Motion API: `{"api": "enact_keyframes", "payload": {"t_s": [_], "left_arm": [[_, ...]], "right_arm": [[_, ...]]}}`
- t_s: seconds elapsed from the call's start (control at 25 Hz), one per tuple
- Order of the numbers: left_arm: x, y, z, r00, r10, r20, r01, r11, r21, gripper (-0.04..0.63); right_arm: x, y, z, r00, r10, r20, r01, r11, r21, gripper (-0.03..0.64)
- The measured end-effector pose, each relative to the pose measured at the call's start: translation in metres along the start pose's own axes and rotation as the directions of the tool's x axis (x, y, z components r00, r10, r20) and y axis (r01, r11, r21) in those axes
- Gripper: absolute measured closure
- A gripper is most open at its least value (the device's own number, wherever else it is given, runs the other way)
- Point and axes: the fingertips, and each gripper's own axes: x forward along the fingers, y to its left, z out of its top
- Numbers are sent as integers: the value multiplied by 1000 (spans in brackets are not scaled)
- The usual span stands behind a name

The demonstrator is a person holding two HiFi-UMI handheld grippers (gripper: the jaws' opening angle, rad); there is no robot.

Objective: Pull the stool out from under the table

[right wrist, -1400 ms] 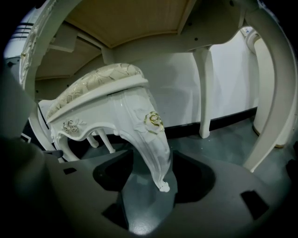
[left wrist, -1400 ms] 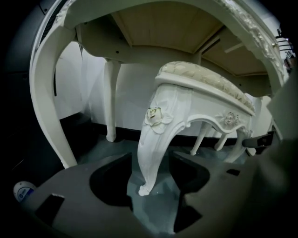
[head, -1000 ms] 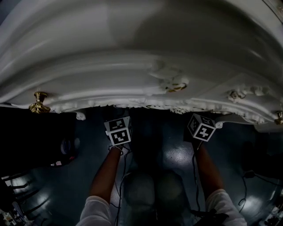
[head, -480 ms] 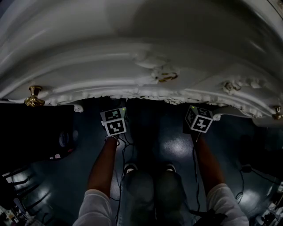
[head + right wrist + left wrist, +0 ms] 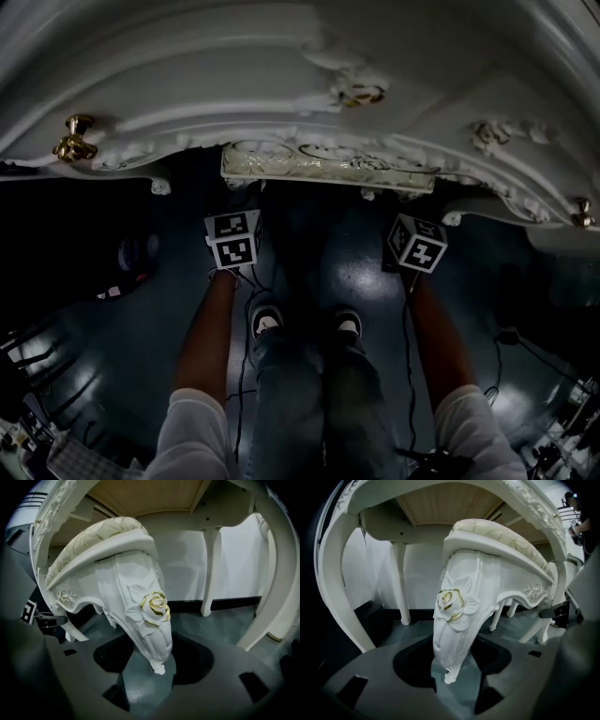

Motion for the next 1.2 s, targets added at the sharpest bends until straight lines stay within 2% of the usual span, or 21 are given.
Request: {"api": "enact_keyframes", "payload": {"t_s": [0.56,0.96,1.2], "left_arm": [[-43,-14,-34,997,2,-72,-3,1000,-13,353],[-67,-24,-54,994,19,-111,-16,1000,27,356],[-91,-30,-75,988,23,-150,-16,999,50,357]], "right_arm": [[-36,-4,-37,997,-1,-78,-1,1000,-22,371],[-61,-4,-60,992,17,-124,-22,999,-41,376],[-85,-2,-89,978,21,-207,-35,997,-62,383]]}}
